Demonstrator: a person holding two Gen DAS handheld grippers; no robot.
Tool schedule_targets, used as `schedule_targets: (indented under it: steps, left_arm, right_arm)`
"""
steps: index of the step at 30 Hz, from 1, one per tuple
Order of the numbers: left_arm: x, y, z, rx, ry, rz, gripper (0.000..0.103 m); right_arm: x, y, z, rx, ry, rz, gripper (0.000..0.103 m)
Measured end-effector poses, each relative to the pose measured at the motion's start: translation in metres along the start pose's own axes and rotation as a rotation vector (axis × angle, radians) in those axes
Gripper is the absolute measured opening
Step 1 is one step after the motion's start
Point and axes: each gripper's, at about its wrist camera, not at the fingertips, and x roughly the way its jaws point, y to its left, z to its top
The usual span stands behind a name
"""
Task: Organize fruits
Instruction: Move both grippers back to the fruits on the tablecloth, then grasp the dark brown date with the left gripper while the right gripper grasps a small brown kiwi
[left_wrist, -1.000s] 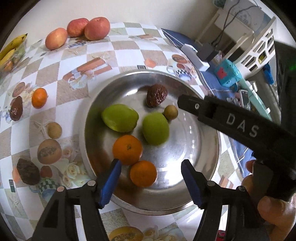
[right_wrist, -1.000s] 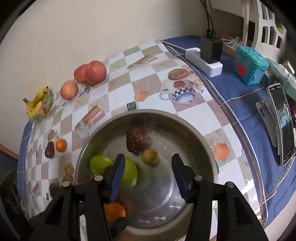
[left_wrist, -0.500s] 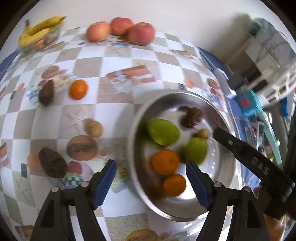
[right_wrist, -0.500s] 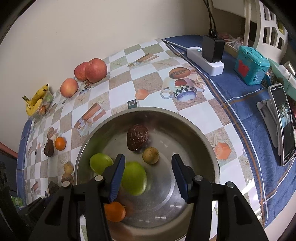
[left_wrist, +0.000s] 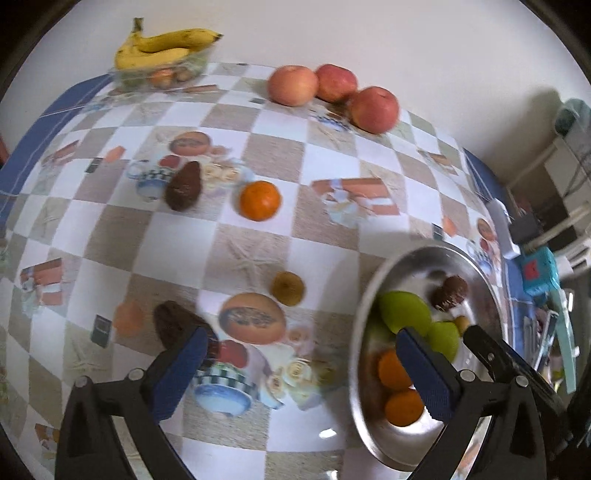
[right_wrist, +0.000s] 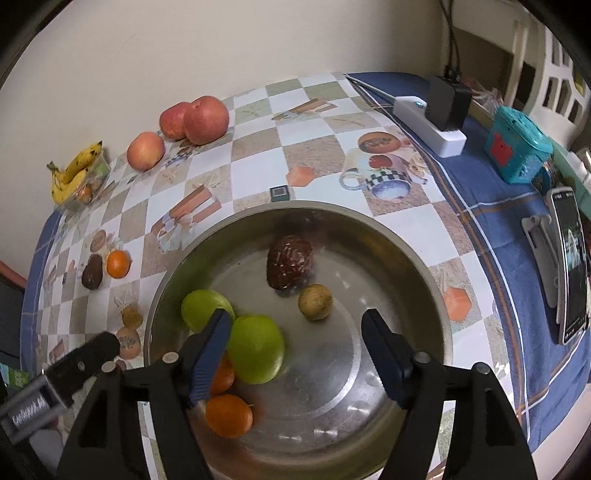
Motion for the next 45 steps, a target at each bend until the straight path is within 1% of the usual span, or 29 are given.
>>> schedule_targets:
  steps: [2,3,4,7,12,14,16,19,21,23,26,27,29,30,31,32,33,34,35,36,39,41,44,45]
  left_arm:
    - [0.000,0.005,0.002,-0.018,-0.004,0.016,0.103]
    - [0.000,0.008,0.002,-0.026,-0.005,0.021,0.103]
    - [0.000,0.010,0.003,-0.035,-0.004,0.024,0.103]
    - [0.000,0.016,0.005,-0.046,-0.001,0.025,0.103]
    - [-0.004,0.021,0.009,-0.056,-0.011,0.022,0.103]
    - [-0.007,0.026,0.012,-0.067,-0.015,0.011,0.103]
    - [-0.009,0.031,0.017,-0.076,-0.020,0.005,0.103]
    - [-0.016,0.047,0.025,-0.101,-0.047,0.021,0.103]
    - [-0.022,0.062,0.032,-0.138,-0.076,0.045,0.103]
    - [-0.027,0.076,0.037,-0.170,-0.103,0.063,0.103]
    - [-0.030,0.101,0.040,-0.241,-0.115,0.061,0.103]
    - [-0.030,0.106,0.040,-0.256,-0.110,0.059,0.103]
    - [-0.027,0.113,0.036,-0.272,-0.083,0.072,0.103]
    - [-0.024,0.114,0.034,-0.276,-0.065,0.066,0.102]
    - [-0.018,0.115,0.032,-0.286,-0.035,0.047,0.102]
    - [-0.015,0.116,0.030,-0.295,-0.016,0.036,0.100]
    - [-0.010,0.117,0.027,-0.312,0.009,0.023,0.099]
    - [-0.005,0.118,0.024,-0.332,0.035,0.005,0.096]
    - [-0.003,0.118,0.020,-0.347,0.047,-0.007,0.093]
    - [0.001,0.121,0.017,-0.375,0.069,-0.027,0.088]
    - [0.011,0.123,0.009,-0.416,0.113,-0.067,0.076]
    - [0.017,0.122,0.005,-0.433,0.138,-0.099,0.060]
    - [0.023,0.121,0.000,-0.456,0.164,-0.130,0.048]
    - [0.023,0.121,-0.001,-0.460,0.164,-0.134,0.046]
  right_arm:
    - [0.002,0.005,-0.001,-0.022,0.000,-0.002,0.084]
    - [0.002,0.007,-0.002,-0.031,-0.001,-0.008,0.096]
    - [0.002,0.009,-0.002,-0.045,-0.006,-0.023,0.099]
    - [0.002,0.013,-0.004,-0.068,-0.011,-0.035,0.099]
    - [-0.001,0.015,-0.001,-0.058,-0.028,-0.026,0.099]
    - [-0.002,0.019,0.002,-0.049,-0.018,-0.027,0.099]
    - [-0.005,0.027,0.008,-0.046,-0.013,-0.005,0.099]
    - [-0.012,0.048,0.017,-0.087,-0.034,0.011,0.099]
    - [-0.012,0.067,0.022,-0.121,-0.032,0.021,0.099]
    - [-0.010,0.086,0.025,-0.152,-0.030,0.054,0.099]
    - [-0.004,0.112,0.025,-0.214,-0.032,0.066,0.099]
    - [-0.002,0.119,0.024,-0.232,-0.028,0.071,0.096]
    - [0.002,0.132,0.023,-0.261,-0.022,0.093,0.083]
    - [0.005,0.139,0.022,-0.276,-0.011,0.109,0.072]
    - [0.009,0.145,0.021,-0.285,0.001,0.123,0.070]
    - [0.013,0.148,0.019,-0.291,0.013,0.132,0.070]
    - [0.018,0.152,0.017,-0.298,0.027,0.133,0.065]
    - [0.024,0.156,0.014,-0.309,0.043,0.132,0.057]
    - [0.027,0.156,0.012,-0.315,0.054,0.134,0.054]
    - [0.032,0.158,0.009,-0.320,0.067,0.138,0.052]
    - [0.043,0.160,0.004,-0.325,0.102,0.148,0.050]
    - [0.047,0.162,0.001,-0.336,0.110,0.156,0.047]
    - [0.053,0.168,-0.002,-0.360,0.118,0.149,0.045]
    - [0.055,0.170,-0.003,-0.367,0.120,0.148,0.045]
